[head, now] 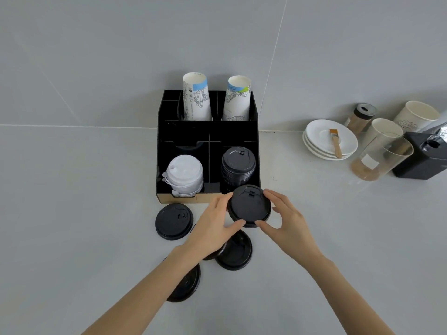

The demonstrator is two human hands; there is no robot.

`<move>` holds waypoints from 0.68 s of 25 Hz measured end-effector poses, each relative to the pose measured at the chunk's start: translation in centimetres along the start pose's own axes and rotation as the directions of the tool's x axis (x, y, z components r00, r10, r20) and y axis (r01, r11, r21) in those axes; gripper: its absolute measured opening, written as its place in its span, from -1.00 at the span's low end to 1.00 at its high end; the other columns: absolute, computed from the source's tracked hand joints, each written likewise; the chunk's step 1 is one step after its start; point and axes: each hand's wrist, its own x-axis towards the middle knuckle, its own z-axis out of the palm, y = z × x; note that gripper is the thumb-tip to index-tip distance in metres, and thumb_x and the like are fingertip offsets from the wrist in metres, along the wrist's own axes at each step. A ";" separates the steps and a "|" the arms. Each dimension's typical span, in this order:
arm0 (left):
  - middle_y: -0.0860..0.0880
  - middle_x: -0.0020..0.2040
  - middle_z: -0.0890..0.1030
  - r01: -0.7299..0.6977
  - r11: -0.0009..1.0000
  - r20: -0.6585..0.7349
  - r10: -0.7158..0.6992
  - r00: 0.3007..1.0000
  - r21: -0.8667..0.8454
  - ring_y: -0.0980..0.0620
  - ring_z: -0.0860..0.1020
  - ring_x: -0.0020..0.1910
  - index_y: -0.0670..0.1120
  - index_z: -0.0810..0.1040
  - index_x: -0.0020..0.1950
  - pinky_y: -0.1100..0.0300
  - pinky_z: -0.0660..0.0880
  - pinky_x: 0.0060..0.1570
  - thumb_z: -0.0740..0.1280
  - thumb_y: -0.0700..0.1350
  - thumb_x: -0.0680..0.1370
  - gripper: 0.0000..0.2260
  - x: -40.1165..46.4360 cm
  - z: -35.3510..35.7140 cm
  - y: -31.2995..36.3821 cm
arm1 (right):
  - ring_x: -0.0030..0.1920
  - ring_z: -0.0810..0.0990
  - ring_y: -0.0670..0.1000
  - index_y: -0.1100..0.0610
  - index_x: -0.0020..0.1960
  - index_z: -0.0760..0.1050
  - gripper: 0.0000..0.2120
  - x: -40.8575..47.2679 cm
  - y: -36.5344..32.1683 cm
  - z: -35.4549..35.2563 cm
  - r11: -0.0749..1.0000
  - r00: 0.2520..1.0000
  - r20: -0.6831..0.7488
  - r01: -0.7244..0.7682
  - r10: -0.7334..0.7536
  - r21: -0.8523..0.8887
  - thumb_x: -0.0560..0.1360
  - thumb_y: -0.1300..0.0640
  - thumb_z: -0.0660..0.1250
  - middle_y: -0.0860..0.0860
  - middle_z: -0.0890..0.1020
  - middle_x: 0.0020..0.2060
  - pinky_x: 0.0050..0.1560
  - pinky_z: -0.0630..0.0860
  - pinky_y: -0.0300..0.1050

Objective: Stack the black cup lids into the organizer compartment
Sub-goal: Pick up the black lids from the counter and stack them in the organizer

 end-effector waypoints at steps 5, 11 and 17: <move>-0.11 0.33 0.34 0.035 0.992 -0.055 -0.042 0.998 -0.124 0.06 0.39 0.16 -0.07 0.15 0.40 0.27 0.32 0.15 0.33 -0.08 0.47 -0.43 1.0 -1.3 -0.1 | 0.25 0.40 -0.06 0.09 0.35 0.29 -0.45 2.1 -1.3 -0.2 0.999 0.999 0.003 0.036 -0.036 0.000 0.40 0.21 0.38 -0.11 0.39 0.30 0.24 0.23 -0.41; -0.11 0.34 0.32 0.025 0.991 -0.094 -0.038 0.995 -0.133 0.03 0.41 0.17 -0.07 0.16 0.40 0.28 0.34 0.14 0.33 -0.08 0.47 -0.43 3.2 -2.6 -0.2 | 0.30 0.41 0.01 0.12 0.35 0.29 -0.46 4.9 -2.1 -0.7 0.998 0.999 0.011 0.041 -0.040 -0.057 0.41 0.21 0.37 -0.01 0.39 0.36 0.20 0.20 -0.44; -0.13 0.31 0.33 0.051 0.990 -0.120 -0.067 0.990 -0.135 0.07 0.39 0.06 -0.09 0.18 0.40 0.20 0.37 0.13 0.33 -0.08 0.46 -0.43 6.6 -3.1 -0.1 | 0.32 0.38 0.03 0.12 0.36 0.27 -0.49 8.5 -2.0 -1.5 0.993 0.998 0.053 0.025 -0.018 -0.118 0.45 0.18 0.33 -0.02 0.34 0.40 0.22 0.22 -0.37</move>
